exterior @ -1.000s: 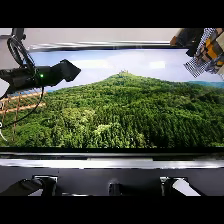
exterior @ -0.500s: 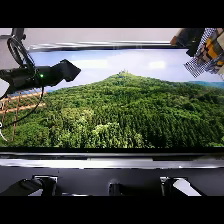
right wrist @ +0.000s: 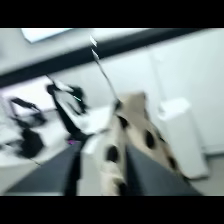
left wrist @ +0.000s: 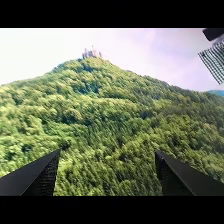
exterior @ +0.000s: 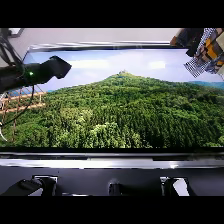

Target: Fold the clothes and pants, and hang the long-sleeved shirts on hangers.

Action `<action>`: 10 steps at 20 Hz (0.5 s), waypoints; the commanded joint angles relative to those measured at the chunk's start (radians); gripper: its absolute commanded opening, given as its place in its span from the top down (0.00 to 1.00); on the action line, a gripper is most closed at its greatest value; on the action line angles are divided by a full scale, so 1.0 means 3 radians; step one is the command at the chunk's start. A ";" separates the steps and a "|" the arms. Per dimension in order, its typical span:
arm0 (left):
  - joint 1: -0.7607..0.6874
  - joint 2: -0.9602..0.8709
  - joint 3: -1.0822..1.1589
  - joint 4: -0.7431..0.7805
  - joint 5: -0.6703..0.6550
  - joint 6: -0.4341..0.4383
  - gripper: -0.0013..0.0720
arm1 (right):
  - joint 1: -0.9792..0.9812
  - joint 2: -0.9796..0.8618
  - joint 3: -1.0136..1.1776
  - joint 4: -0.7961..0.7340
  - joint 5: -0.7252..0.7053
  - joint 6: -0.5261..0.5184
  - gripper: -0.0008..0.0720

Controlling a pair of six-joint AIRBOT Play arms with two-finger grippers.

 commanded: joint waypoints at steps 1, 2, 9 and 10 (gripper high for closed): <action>0.0078 0.0100 0.0001 0.0251 -0.0001 0.0004 0.09 | 0.0009 0.0029 -0.0003 0.1598 -0.0656 -0.0853 0.82; 0.0083 0.0109 0.0001 0.0280 -0.0001 0.0005 0.24 | 0.0126 -0.0055 -0.0003 0.2447 -0.0629 -0.1790 0.96; 0.0094 0.0134 -0.0001 0.0687 -0.0603 0.0352 0.95 | 0.2516 -0.0643 -0.0451 0.2691 0.0434 -0.3267 0.96; 0.0098 0.0156 -0.0018 0.0779 -0.0702 0.0481 0.96 | 0.2814 -0.0633 -0.0692 0.2405 0.0581 -0.3232 0.96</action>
